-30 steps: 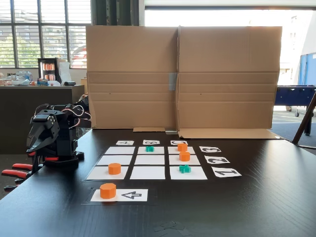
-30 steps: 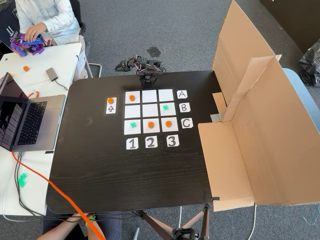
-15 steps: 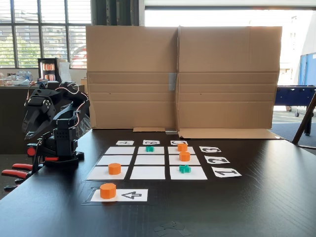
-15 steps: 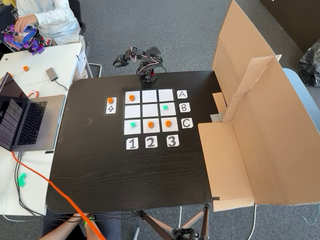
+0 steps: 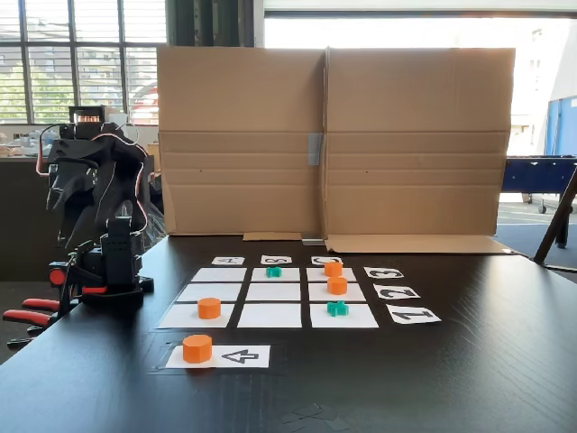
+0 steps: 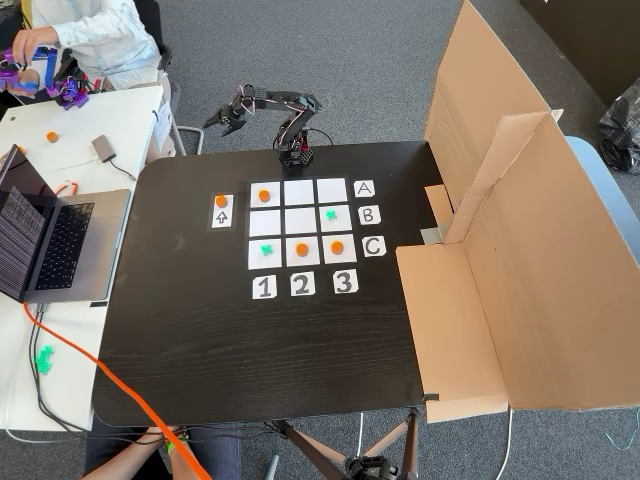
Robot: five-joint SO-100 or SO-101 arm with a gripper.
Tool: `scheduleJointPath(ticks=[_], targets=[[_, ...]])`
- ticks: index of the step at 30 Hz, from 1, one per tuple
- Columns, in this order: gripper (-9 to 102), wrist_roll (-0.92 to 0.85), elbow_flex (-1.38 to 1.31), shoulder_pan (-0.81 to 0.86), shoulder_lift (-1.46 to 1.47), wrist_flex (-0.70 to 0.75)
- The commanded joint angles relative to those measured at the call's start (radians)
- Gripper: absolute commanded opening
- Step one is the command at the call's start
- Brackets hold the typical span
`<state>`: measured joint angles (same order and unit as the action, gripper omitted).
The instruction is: Pick up the round, orange token and place it in the grid on square B2.
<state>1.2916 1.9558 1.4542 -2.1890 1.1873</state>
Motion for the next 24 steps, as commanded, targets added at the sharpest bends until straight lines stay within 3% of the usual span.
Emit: scheduleJointPath(ticks=[1,8,13,24], targets=[[44,-0.015,-0.100,-0.044,0.077,0.025],[55,-0.012,-0.330,-0.130,0.333,0.204],[56,-0.011,-0.471,-0.206,0.503,0.330],[56,-0.018,-0.699,-0.324,0.815,0.362]])
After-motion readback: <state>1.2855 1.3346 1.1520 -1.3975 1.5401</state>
